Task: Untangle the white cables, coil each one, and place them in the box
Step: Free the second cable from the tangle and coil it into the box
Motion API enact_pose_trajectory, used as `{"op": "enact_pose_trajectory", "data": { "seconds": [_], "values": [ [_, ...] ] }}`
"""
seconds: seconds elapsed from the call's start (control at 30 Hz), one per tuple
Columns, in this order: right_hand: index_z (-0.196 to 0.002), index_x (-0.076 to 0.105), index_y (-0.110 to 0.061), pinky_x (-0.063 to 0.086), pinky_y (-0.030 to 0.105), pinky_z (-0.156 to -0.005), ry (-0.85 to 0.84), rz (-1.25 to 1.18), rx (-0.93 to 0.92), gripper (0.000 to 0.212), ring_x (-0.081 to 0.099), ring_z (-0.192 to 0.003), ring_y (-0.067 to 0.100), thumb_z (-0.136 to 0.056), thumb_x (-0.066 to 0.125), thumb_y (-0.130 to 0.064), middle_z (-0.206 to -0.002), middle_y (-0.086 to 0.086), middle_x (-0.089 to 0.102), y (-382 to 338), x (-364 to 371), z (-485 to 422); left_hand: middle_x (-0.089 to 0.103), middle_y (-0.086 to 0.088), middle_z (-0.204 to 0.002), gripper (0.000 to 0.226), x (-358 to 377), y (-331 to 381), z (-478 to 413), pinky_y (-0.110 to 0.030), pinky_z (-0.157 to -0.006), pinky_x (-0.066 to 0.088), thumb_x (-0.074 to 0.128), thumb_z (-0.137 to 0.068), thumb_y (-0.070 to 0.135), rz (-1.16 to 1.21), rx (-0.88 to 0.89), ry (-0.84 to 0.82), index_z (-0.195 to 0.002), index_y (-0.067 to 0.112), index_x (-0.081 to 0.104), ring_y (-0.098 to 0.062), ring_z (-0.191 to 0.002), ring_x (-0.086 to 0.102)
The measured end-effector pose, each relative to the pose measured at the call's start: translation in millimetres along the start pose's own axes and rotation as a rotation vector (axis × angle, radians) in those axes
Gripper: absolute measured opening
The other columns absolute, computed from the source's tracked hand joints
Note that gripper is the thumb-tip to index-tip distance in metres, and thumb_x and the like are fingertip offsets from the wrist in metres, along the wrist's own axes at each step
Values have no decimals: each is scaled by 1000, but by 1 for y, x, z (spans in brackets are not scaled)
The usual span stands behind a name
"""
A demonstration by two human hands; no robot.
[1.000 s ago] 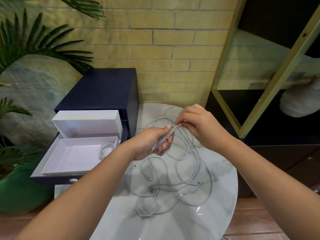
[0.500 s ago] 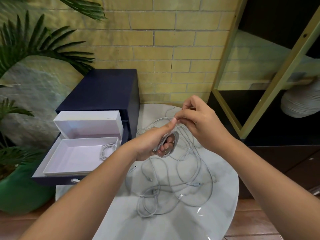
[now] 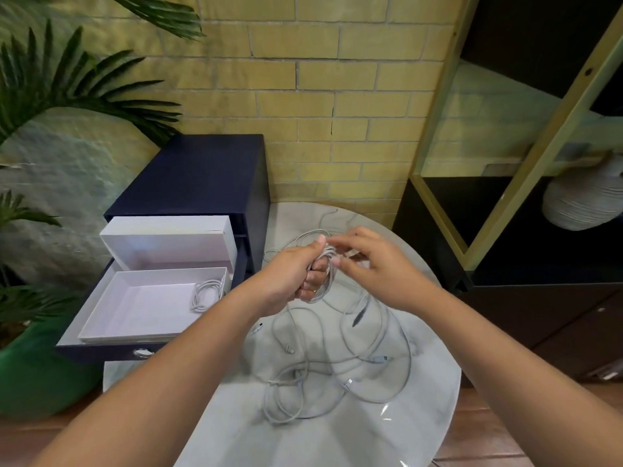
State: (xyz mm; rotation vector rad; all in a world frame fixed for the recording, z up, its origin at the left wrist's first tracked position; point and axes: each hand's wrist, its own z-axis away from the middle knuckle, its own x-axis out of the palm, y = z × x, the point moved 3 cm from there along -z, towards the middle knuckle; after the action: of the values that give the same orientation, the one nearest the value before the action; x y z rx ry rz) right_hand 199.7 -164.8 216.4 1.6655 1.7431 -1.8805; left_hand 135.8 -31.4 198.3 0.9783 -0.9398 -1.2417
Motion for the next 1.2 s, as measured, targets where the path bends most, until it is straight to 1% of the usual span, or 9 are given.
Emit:
{"op": "enact_pose_trajectory", "data": {
  "seconds": [0.13, 0.33, 0.4, 0.5, 0.67, 0.83, 0.97, 1.03, 1.2],
  "values": [
    [-127, 59, -25, 46, 11, -82, -33, 10, 39, 41, 52, -99, 1, -87, 65, -22, -106, -7, 53, 2, 14, 1, 28, 5, -47, 52, -1, 0, -3, -22, -46, 20, 34, -101, 46, -82, 12, 11, -57, 18, 35, -9, -44, 21],
    [-106, 67, -15, 54, 26, -76, -47, -70, 118, 26, 62, -88, 8, -81, 68, -9, -98, -1, 64, 4, 14, -1, 28, 4, -44, 52, 0, -3, -5, -24, -45, 19, 36, -102, 38, -202, 20, 0, -55, 17, 34, -12, -42, 21],
    [-102, 65, -15, 53, 27, -72, -8, -102, 161, 25, 63, -81, 11, -79, 65, -4, -90, -3, 66, 3, 18, 0, 27, 2, -45, 49, 4, -3, -5, -25, -46, 18, 37, -102, 33, -214, 43, -2, -56, 16, 33, -12, -42, 22],
    [-95, 64, -13, 47, 21, -65, 73, -148, 185, 24, 60, -72, 10, -76, 63, 1, -79, -6, 63, 3, 23, 1, 28, 2, -47, 48, 5, -1, -8, -22, -44, 21, 40, -101, 30, -300, 92, 31, -57, 14, 32, -12, -41, 26],
    [-95, 64, -15, 49, 21, -69, 171, -196, 196, 21, 62, -78, 10, -79, 62, -1, -85, -4, 67, 5, 29, 2, 34, -2, -48, 52, 1, -2, -10, -25, -46, 27, 45, -100, 34, -365, 179, 56, -53, 13, 37, -17, -47, 31],
    [-95, 61, -20, 48, 21, -68, 251, -176, 212, 22, 60, -78, 12, -81, 62, -4, -85, -3, 65, 4, 31, 3, 45, 0, -47, 52, -8, 5, -11, -24, -49, 40, 56, -93, 41, -354, 268, 194, -51, 12, 45, -13, -44, 42],
    [-94, 61, -16, 52, 27, -72, 263, -204, 216, 20, 60, -78, 10, -80, 62, -2, -85, -4, 65, 3, 30, 2, 45, 5, -49, 54, -8, 4, -11, -28, -54, 41, 43, -97, 48, -354, 261, 262, -56, 13, 46, -12, -47, 42],
    [-96, 57, -20, 52, 26, -73, 264, -247, 221, 24, 60, -78, 8, -81, 62, -2, -87, -5, 65, 3, 29, 1, 46, 7, -51, 54, -7, 4, -11, -28, -56, 42, 36, -100, 46, -354, 258, 269, -59, 13, 48, -9, -47, 43],
    [-98, 56, -23, 53, 28, -76, 247, -288, 226, 26, 62, -83, 12, -83, 61, -2, -90, -5, 65, 4, 25, -1, 47, 10, -50, 44, -5, 11, -7, -23, -54, 46, 42, -100, 29, -328, 297, 256, -61, 10, 51, -8, -51, 46]
  ]
}}
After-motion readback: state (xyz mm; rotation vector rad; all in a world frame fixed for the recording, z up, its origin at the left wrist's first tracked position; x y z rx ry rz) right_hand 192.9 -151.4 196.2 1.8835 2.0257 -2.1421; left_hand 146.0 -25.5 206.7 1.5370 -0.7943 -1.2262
